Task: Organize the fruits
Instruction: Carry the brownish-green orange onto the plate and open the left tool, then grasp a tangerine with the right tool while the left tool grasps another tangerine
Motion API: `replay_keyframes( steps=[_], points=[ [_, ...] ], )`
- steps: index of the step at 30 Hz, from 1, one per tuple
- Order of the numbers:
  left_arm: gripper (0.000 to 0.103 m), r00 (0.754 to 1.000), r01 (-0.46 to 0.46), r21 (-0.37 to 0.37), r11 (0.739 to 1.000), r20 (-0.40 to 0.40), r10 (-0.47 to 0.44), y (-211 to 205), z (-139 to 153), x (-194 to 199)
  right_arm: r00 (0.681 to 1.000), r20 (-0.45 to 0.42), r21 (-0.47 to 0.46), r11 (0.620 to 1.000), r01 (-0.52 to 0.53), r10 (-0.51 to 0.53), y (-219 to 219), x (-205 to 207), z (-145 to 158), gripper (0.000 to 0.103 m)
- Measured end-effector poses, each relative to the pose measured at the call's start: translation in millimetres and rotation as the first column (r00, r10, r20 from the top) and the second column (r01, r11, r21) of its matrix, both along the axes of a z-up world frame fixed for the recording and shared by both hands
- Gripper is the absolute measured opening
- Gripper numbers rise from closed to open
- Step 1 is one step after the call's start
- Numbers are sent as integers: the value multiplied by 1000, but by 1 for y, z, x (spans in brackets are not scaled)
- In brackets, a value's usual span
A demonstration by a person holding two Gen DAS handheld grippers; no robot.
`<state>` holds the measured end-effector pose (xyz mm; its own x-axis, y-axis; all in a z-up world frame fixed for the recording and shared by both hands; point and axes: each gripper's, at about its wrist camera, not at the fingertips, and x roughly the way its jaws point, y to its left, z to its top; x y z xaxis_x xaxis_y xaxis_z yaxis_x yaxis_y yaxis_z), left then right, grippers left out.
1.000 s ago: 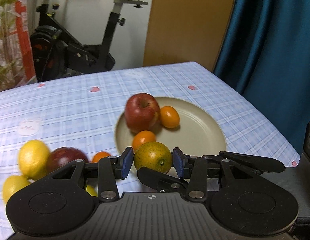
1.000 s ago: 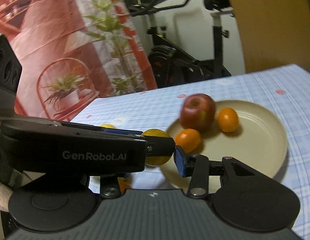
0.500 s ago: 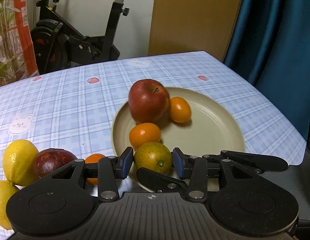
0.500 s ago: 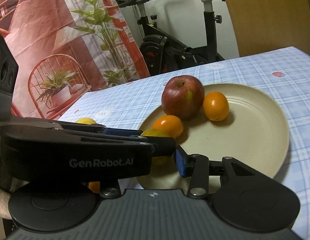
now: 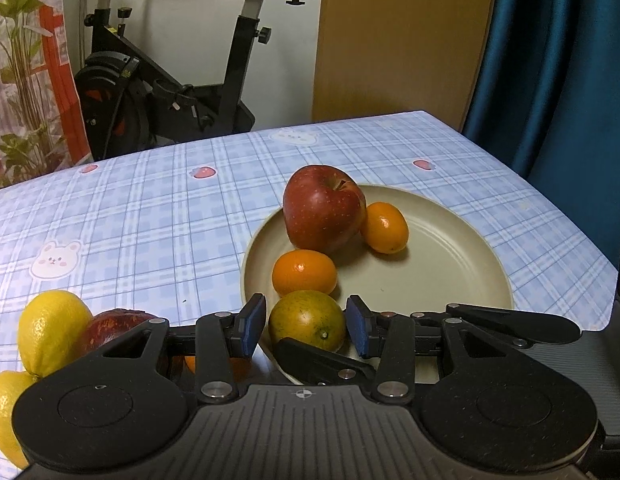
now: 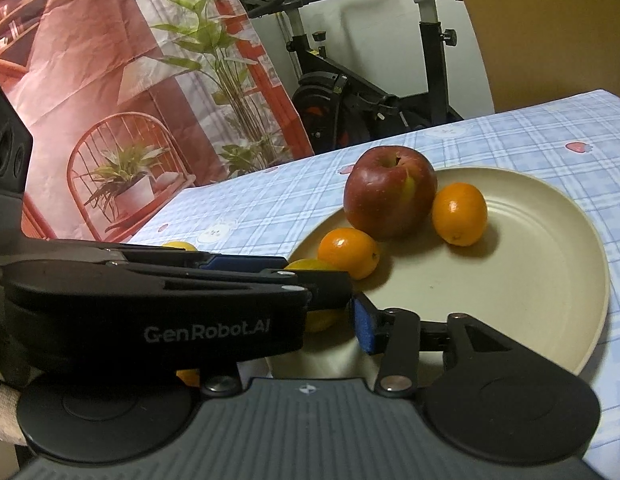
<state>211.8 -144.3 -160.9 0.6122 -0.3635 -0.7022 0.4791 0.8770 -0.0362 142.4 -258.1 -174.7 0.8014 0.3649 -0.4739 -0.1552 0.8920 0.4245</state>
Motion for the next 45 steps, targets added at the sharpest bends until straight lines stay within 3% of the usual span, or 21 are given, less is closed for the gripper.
replay_keyframes(
  steps=[3, 6, 13, 21, 26, 35, 45],
  points=[
    [48, 1000, -4, 4, 1000, 11, 4, 1, 2, -3, 1000, 15, 5, 1000, 9, -9, -1, -5, 1, 48],
    [54, 999, -23, 2, 1000, 35, 23, 3, 6, -10, 999, 46, -6, 1000, 20, -19, 0, -11, 3, 49],
    [54, 992, -70, -66, 995, 96, 76, 23, 22, -34, 991, 131, -60, 998, 35, -27, 7, -24, 8, 52],
    [54, 972, -217, -205, 954, 47, 231, 88, 42, -42, 984, 179, -81, 996, 38, -23, 11, -35, 10, 52],
    [54, 961, -265, -202, 943, 22, 275, 113, 41, -47, 975, 204, -144, 988, -54, 83, 30, -42, 13, 52],
    [53, 957, -286, -198, 937, -11, 290, 121, 35, -52, 949, 141, -197, 947, -254, 283, 59, -43, 8, 52],
    [53, 958, -283, -199, 938, -11, 287, 123, 30, -61, 937, 66, -243, 916, -318, 343, 75, -35, 0, 50]
  ],
)
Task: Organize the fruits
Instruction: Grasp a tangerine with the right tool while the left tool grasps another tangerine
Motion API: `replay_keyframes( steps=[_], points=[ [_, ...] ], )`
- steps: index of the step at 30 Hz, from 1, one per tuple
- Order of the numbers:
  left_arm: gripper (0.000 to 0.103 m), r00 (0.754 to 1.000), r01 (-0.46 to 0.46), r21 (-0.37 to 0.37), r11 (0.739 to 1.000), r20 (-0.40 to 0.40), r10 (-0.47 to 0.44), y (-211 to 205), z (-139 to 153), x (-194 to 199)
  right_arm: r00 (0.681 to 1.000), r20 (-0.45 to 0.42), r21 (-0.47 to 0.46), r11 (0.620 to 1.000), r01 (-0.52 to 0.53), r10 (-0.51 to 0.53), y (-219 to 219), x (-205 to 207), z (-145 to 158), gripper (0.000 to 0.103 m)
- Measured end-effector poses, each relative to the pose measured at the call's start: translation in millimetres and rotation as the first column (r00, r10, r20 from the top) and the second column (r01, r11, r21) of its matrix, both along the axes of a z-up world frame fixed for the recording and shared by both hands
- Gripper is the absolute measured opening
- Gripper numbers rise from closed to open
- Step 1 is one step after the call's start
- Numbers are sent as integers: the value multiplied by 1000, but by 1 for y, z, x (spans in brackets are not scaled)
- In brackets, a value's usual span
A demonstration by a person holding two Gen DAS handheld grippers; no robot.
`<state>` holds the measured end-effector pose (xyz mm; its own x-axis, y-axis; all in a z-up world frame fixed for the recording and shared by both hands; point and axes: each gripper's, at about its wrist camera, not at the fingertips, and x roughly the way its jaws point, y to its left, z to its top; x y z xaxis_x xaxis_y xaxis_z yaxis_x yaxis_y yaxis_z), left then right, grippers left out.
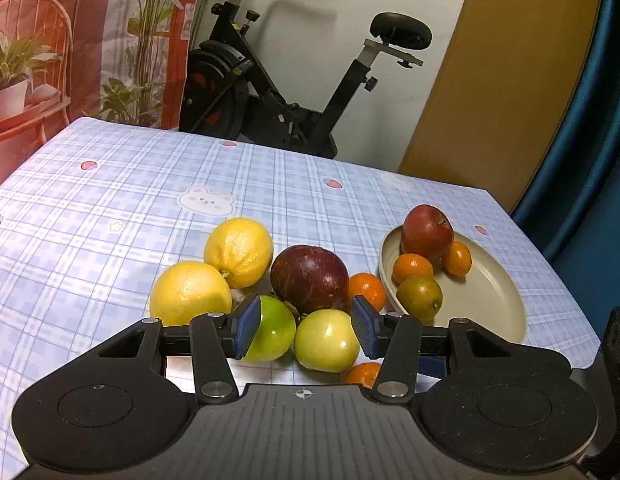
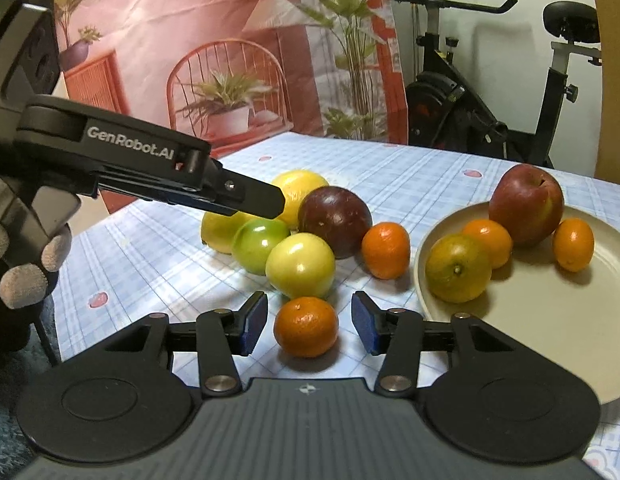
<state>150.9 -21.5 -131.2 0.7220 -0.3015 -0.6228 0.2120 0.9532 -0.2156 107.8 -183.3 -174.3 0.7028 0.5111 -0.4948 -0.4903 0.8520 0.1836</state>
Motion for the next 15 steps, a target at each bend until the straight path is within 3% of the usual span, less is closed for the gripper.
replay_keyframes(
  steps=[7, 15],
  points=[
    [53, 1000, 2, 4, 1000, 7, -2, -1, 1, -3, 1000, -18, -49, 999, -9, 8, 9, 0, -3, 41],
    [52, 1000, 22, 21, 1000, 13, -22, -7, 1, -4, 1000, -11, -75, 997, 8, -9, 12, -3, -3, 39]
  ],
)
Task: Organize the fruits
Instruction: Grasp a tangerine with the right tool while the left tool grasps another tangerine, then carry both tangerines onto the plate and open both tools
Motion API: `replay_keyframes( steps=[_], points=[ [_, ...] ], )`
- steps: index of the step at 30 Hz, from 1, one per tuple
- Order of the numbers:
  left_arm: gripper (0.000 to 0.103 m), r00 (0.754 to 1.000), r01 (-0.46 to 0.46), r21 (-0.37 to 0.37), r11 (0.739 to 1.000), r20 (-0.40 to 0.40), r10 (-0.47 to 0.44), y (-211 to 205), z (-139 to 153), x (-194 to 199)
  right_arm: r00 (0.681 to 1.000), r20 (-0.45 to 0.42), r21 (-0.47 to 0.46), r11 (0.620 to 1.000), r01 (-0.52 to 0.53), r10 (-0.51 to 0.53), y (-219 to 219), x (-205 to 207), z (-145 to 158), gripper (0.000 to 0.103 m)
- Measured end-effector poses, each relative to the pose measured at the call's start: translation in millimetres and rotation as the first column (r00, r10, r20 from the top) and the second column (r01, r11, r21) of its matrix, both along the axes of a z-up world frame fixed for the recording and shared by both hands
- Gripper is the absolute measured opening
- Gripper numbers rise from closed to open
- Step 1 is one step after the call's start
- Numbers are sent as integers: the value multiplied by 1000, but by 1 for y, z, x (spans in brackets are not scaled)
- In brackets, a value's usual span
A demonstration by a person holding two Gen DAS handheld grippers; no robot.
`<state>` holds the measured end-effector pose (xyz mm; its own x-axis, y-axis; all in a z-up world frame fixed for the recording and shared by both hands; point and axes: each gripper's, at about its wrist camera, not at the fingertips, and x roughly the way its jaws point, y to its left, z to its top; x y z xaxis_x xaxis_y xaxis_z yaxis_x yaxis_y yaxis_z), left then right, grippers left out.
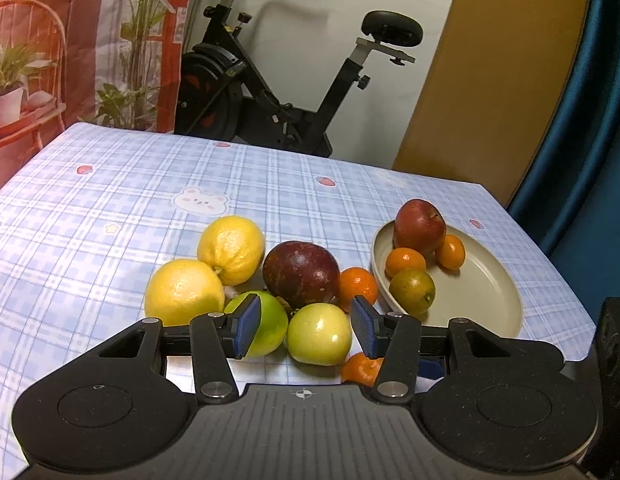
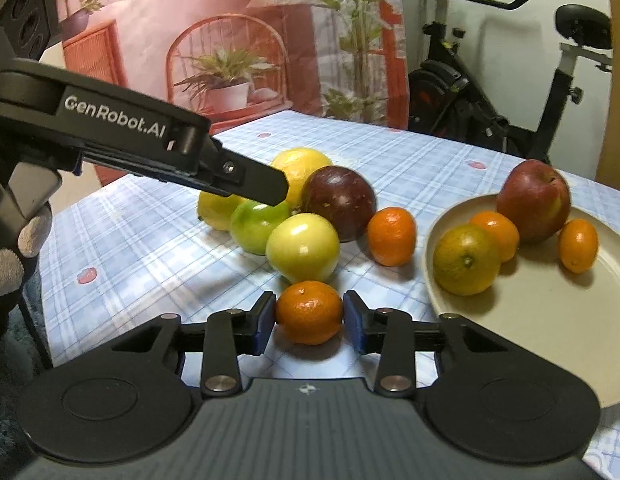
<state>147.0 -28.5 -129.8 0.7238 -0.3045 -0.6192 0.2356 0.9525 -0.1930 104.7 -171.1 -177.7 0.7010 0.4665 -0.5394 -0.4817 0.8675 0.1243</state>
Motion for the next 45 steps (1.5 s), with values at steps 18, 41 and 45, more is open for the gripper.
replay_keyframes(
  steps=[18, 41, 45],
  points=[
    [40, 973, 215, 195, 957, 36, -227, -76, -13, 47, 900, 41, 212, 884, 416, -434, -100, -22, 17, 39],
    [40, 927, 375, 160, 913, -41, -373, -71, -17, 38, 897, 10, 222, 876, 428, -442, -103, -17, 13, 39],
    [40, 924, 379, 189, 906, -23, -382, -69, -15, 27, 899, 11, 220, 878, 426, -439, -103, -17, 13, 39]
  ],
)
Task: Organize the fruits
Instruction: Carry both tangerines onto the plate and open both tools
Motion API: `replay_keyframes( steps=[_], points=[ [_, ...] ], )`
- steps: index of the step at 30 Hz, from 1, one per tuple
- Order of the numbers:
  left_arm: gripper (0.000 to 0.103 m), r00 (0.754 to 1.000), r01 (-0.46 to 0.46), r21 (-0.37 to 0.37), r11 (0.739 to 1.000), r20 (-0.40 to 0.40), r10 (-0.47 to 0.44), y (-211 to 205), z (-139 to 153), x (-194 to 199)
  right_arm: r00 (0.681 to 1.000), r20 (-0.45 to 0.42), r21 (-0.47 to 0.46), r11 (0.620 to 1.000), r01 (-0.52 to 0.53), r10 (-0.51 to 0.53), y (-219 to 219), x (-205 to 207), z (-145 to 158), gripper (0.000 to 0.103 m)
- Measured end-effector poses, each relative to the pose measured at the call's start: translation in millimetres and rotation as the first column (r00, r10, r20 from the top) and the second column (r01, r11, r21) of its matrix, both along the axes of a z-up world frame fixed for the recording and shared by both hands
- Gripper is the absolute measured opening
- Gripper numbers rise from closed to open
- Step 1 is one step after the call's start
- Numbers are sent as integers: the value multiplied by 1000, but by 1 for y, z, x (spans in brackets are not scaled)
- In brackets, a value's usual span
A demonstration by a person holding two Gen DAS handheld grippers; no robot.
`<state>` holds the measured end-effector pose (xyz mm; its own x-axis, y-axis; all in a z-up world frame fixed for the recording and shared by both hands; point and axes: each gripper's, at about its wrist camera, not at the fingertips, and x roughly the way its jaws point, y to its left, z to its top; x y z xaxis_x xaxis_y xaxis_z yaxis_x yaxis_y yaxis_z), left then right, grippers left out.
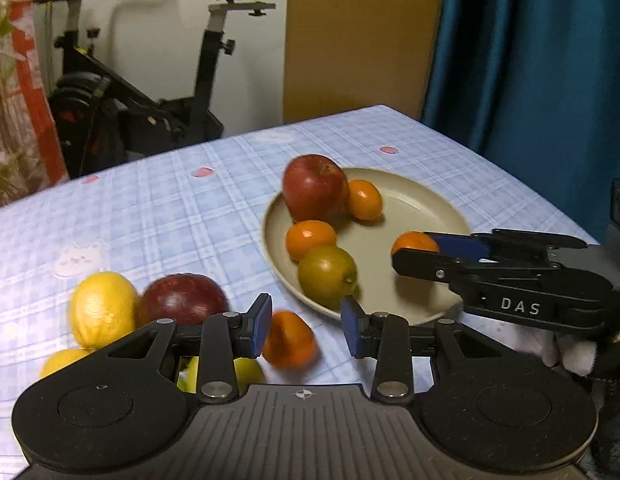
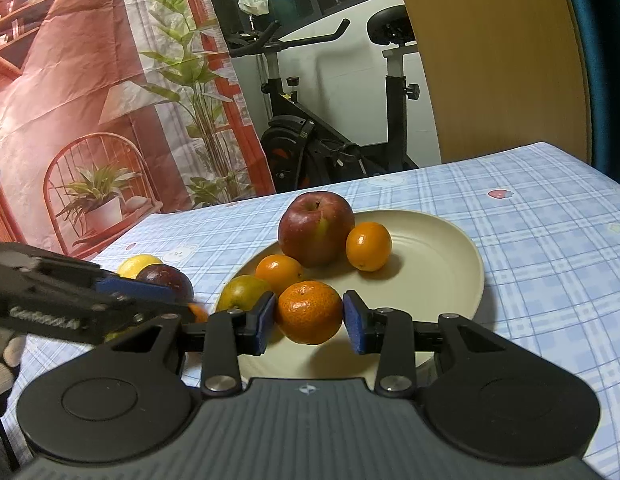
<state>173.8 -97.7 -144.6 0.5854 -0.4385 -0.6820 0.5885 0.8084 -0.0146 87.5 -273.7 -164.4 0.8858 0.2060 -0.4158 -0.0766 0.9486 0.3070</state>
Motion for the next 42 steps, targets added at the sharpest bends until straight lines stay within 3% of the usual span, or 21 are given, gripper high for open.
replay_keyframes(
  steps=[7, 15, 22, 26, 38, 42],
  points=[
    [40, 998, 9, 59, 998, -55, -6, -3, -11, 0, 1000, -3, -8, 1000, -2, 2, 2, 0, 0, 39],
    [41, 999, 29, 84, 996, -23, -27, 0, -10, -20, 1000, -8, -10, 1000, -8, 8, 2, 1, -1, 39],
    [41, 994, 55, 276, 960, 80, -80, -24, -16, -32, 1000, -13, -12, 1000, -11, 11, 3, 1, -1, 39],
    [41, 988, 69, 319, 945, 108, -109, -24, -18, -36, 1000, -13, -11, 1000, -11, 11, 3, 1, -1, 39],
    [40, 990, 41, 339, 940, 115, -85, -24, -25, -42, 1000, -13, -12, 1000, -11, 11, 4, 1, -1, 39],
    [40, 993, 35, 282, 959, 97, -65, -18, -22, -44, 1000, -13, -12, 1000, -11, 11, 4, 1, -1, 39]
  ],
)
